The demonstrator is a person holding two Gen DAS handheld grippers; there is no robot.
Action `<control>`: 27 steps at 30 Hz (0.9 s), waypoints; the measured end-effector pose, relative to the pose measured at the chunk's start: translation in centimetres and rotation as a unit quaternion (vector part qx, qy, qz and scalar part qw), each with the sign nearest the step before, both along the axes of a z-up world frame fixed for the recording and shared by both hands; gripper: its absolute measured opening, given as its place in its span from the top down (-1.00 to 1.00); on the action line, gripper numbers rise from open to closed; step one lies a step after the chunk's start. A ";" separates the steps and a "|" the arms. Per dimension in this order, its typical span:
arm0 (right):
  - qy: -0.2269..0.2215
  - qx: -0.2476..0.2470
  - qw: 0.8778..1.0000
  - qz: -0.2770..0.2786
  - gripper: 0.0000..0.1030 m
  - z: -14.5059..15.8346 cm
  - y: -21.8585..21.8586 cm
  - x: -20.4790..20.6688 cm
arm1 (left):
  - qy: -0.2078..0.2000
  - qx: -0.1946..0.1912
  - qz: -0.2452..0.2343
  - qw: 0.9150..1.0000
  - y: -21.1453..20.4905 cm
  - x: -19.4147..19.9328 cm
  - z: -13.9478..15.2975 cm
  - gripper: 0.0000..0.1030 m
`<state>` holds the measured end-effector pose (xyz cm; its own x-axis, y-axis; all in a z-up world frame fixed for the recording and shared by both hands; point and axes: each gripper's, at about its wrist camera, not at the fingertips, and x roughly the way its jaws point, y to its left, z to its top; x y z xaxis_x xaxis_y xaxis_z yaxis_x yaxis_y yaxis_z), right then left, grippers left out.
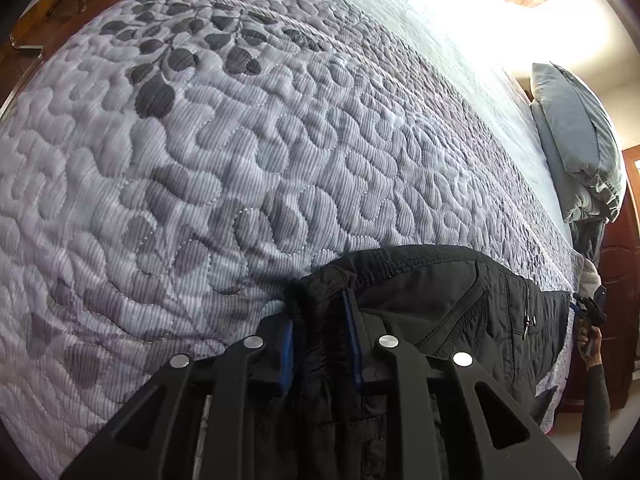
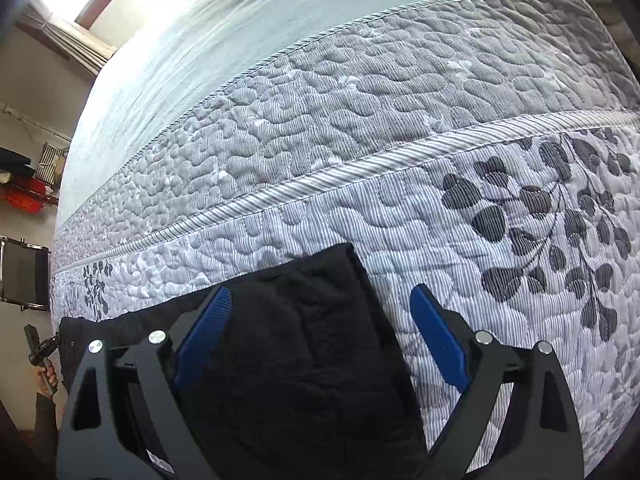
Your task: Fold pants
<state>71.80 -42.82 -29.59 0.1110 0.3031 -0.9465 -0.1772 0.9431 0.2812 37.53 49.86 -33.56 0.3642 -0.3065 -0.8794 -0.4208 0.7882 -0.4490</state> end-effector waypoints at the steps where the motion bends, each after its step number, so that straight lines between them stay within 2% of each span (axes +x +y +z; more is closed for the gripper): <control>1: 0.000 0.004 1.000 0.003 -0.76 -0.2 0.0 0.3 | 0.002 -0.001 0.002 1.000 0.0 0.0 0.0 0.59; 6: 0.021 0.010 0.999 0.034 -0.76 -2.2 0.7 0.5 | 0.009 0.008 0.005 1.000 -0.3 0.2 0.1 0.59; 8: 0.022 0.022 0.999 0.038 -0.41 -2.1 0.7 0.3 | 0.012 0.018 0.005 1.000 -0.8 0.8 0.4 0.61; 9: 0.027 0.030 0.998 0.038 0.03 -2.1 0.6 0.3 | 0.014 0.024 0.006 1.000 -0.9 0.9 0.5 0.63; 10: 0.029 0.029 0.998 0.036 0.34 -2.0 0.5 0.3 | 0.015 0.033 0.007 0.999 -1.2 1.1 0.7 0.66; 12: 0.031 0.031 0.998 0.039 0.75 -1.5 0.2 0.2 | 0.018 0.051 0.007 0.998 -1.8 1.3 1.0 0.71; 19: -0.023 0.033 0.999 0.030 0.84 4.0 -0.6 -1.9 | 0.006 0.074 0.037 0.997 -2.2 0.6 3.1 0.75; 27: -0.082 0.041 0.996 0.019 0.86 12.8 -1.9 -6.5 | -0.037 0.080 0.041 0.995 -2.7 -0.9 8.4 0.76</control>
